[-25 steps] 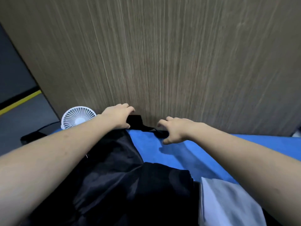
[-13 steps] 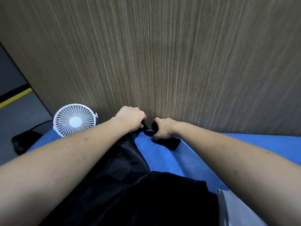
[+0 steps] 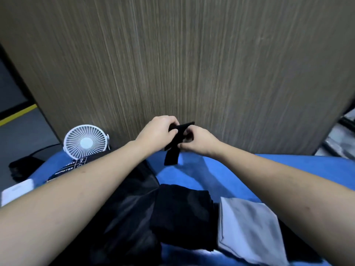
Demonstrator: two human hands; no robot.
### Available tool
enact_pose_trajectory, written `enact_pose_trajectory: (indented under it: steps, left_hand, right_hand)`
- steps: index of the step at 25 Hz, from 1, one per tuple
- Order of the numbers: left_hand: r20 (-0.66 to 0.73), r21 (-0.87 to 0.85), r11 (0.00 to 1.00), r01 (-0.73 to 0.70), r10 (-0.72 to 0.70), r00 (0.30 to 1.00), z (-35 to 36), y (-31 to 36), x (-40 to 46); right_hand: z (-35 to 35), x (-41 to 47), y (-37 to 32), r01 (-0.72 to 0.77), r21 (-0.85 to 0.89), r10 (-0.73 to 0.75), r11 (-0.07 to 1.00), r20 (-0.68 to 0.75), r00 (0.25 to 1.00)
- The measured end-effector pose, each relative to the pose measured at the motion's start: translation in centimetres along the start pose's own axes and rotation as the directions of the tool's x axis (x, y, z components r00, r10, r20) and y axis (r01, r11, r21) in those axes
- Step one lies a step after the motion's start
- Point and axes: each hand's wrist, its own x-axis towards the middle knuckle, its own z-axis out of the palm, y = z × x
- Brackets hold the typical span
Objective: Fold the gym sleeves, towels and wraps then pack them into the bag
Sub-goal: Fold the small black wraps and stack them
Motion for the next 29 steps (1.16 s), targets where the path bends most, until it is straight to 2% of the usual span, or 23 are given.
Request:
enact_pose_trajectory:
  steps: [4, 7, 10, 15, 21, 24, 29]
  left_hand:
    - [-0.001, -0.365, 0.93, 0.032, -0.034, 0.999, 0.3, 5.3, -2.4]
    - [0.004, -0.512, 0.859, 0.01, -0.01, 1.0, 1.0, 9.4, -3.9]
    - [0.051, -0.597, 0.802, 0.032, -0.003, 0.999, 2.4, 12.5, -4.7]
    - [0.169, -0.475, 0.88, -0.013, 0.106, 0.98, 4.8, 15.9, -4.7]
    - [0.353, -0.194, 0.981, 0.024, 0.046, 0.935, 6.6, 18.4, -3.4]
    - [0.31, -0.249, 0.965, 0.085, -0.004, 0.951, 7.8, 18.2, -2.6]
    - [0.22, -0.248, 0.962, 0.117, -0.061, 0.974, 9.7, 17.7, -2.2]
  right_hand:
    - [-3.2, -5.4, 0.7, -0.023, -0.089, 0.006, 0.996, -0.195, 0.981]
    - [-5.5, -9.1, 1.9, -0.076, -0.121, 0.036, 0.99, -0.305, 0.952]
    - [-7.5, -12.2, 3.5, -0.142, -0.143, 0.09, 0.98, -0.32, 0.943]
    - [-8.9, -15.2, 6.3, -0.161, -0.291, 0.065, 0.943, -0.313, 0.948]
    - [-8.9, -15.5, 8.6, -0.039, -0.67, -0.207, 0.741, -0.283, 0.936]
    - [-8.5, -15.0, 9.6, -0.038, -0.773, -0.293, 0.633, -0.285, 0.913]
    - [-8.1, -14.6, 11.1, 0.025, -0.814, -0.405, 0.58, -0.261, 0.876]
